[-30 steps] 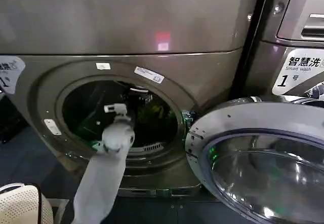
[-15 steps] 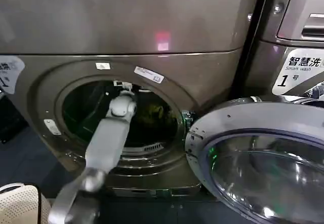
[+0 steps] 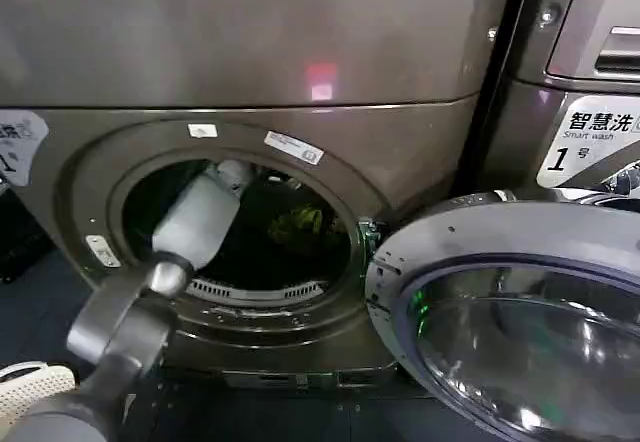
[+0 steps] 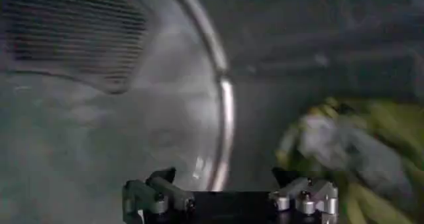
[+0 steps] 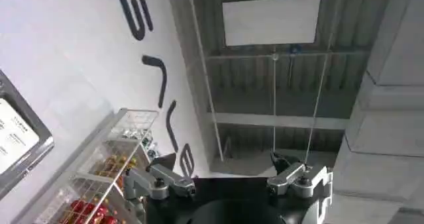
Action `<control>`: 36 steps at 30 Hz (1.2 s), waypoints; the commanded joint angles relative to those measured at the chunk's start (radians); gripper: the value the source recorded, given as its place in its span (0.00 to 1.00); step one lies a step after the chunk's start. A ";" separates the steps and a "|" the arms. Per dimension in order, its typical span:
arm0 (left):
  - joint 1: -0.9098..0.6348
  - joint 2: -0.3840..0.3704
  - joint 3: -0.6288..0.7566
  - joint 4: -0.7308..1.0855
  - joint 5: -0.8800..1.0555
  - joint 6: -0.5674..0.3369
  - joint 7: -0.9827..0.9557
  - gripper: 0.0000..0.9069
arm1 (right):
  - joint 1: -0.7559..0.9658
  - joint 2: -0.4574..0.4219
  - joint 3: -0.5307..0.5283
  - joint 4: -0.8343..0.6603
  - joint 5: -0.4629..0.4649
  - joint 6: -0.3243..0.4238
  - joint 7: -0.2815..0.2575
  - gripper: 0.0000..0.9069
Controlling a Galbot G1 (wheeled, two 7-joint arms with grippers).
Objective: Grasp the clothes from the dryer.
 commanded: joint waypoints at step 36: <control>0.109 -0.024 0.075 0.016 0.092 -0.035 0.033 1.00 | -0.012 0.018 -0.001 -0.008 -0.007 0.024 -0.001 1.00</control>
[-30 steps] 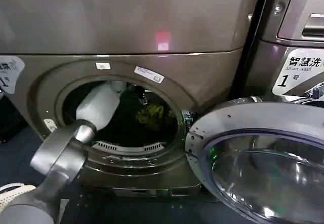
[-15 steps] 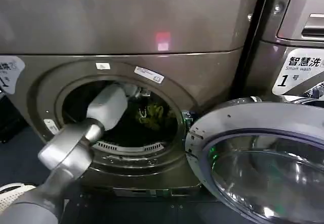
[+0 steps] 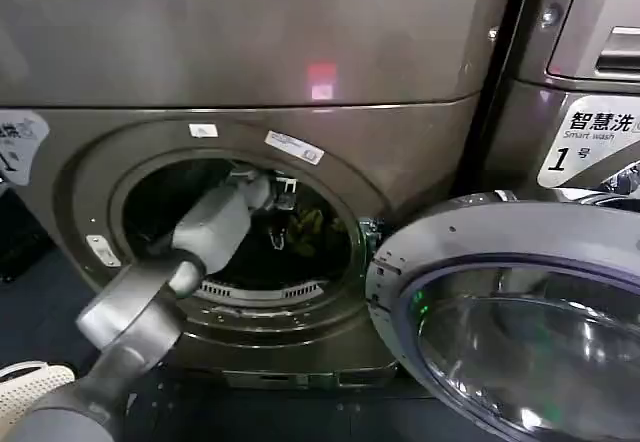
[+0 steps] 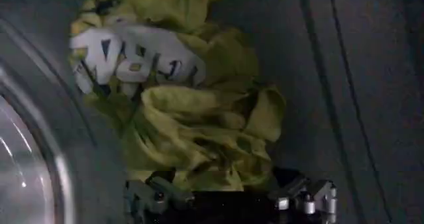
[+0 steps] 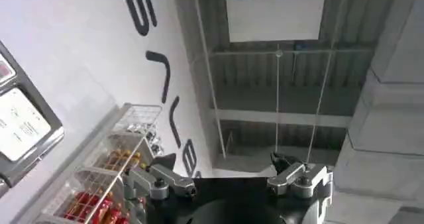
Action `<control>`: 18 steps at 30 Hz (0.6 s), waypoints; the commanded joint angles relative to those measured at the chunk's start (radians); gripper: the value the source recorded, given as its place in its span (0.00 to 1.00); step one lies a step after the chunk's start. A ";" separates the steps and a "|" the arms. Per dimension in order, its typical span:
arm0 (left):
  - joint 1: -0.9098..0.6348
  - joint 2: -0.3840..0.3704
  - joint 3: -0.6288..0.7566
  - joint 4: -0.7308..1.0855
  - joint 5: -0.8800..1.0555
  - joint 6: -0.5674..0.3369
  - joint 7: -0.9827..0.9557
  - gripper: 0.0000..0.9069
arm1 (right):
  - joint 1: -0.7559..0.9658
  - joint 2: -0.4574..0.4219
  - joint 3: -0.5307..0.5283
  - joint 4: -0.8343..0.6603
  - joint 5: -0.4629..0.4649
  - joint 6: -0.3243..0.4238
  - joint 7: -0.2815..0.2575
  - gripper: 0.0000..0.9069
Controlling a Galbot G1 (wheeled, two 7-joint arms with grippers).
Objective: Grasp the clothes from the dryer.
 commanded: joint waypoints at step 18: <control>0.040 -0.020 0.010 -0.012 0.006 0.007 -0.022 1.00 | 0.001 0.007 0.000 0.005 0.001 0.001 0.000 1.00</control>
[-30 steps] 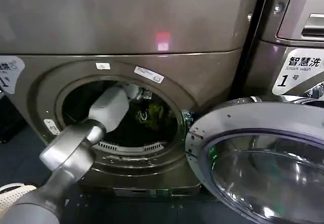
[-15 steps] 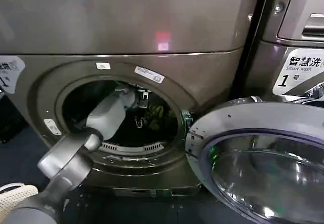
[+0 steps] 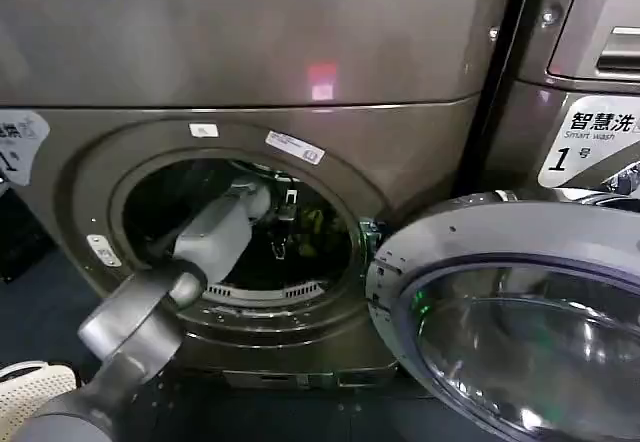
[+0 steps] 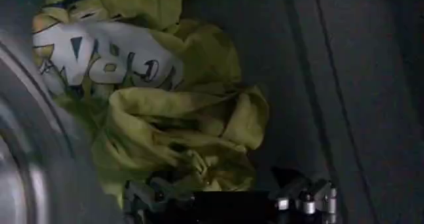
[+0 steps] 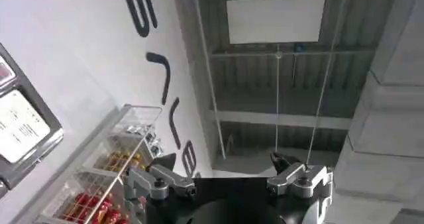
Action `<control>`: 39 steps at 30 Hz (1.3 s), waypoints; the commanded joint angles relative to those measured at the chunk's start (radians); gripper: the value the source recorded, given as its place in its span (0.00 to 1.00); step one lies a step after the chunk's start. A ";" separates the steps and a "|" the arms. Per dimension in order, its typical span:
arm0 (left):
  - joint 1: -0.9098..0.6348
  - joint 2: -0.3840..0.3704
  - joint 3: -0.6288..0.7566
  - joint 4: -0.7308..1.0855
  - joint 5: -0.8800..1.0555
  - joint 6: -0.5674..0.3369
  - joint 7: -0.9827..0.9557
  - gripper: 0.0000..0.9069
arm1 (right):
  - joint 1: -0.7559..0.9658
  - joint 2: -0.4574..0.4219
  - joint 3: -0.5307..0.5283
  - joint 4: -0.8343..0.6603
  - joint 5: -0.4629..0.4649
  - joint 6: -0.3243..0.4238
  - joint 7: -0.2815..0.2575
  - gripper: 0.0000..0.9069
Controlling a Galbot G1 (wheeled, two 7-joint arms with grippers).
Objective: Grasp the clothes from the dryer.
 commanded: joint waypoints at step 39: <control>-0.016 0.014 -0.018 0.007 0.013 0.017 -0.145 0.00 | 0.007 -0.002 -0.009 0.005 0.000 0.001 0.000 1.00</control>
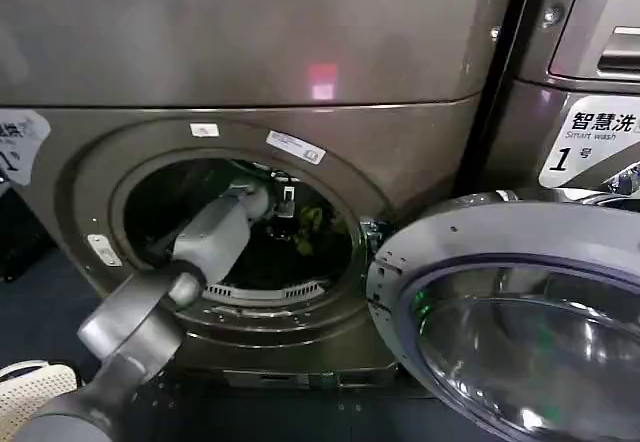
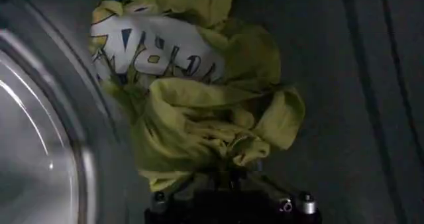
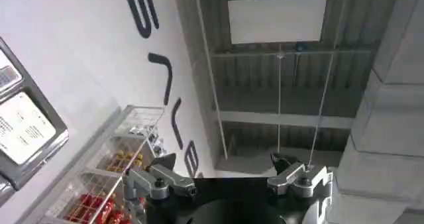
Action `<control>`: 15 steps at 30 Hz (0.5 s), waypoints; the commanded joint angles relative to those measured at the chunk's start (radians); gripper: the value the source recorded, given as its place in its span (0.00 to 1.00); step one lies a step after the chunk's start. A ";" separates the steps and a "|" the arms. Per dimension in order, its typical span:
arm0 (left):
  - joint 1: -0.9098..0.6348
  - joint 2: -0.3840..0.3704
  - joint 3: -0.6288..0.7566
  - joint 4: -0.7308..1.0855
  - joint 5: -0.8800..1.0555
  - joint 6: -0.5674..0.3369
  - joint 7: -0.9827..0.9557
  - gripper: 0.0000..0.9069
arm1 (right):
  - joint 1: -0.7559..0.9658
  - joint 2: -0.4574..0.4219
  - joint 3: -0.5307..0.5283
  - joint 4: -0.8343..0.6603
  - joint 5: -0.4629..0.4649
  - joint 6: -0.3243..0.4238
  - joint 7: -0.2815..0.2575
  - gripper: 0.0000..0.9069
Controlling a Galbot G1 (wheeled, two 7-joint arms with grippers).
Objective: Grasp the clothes from the dryer.
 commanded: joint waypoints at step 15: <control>0.183 0.007 -0.369 -0.212 -0.390 0.263 -0.355 0.00 | 0.016 0.003 -0.009 0.011 0.001 -0.008 0.000 1.00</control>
